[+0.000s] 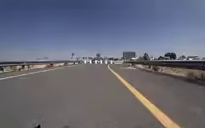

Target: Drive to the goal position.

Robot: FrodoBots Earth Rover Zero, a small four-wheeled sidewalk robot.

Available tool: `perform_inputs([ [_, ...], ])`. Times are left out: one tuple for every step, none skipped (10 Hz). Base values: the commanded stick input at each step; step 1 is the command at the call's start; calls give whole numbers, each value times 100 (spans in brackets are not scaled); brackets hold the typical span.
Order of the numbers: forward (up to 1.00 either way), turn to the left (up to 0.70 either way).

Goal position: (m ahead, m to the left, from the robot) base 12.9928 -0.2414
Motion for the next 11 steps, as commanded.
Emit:
perform_inputs([
  [100, 0],
  [100, 0],
  [100, 0],
  [100, 0],
  [100, 0],
  [100, 0],
  [100, 0],
  [100, 0],
  [100, 0],
  [100, 0],
  [100, 0],
])
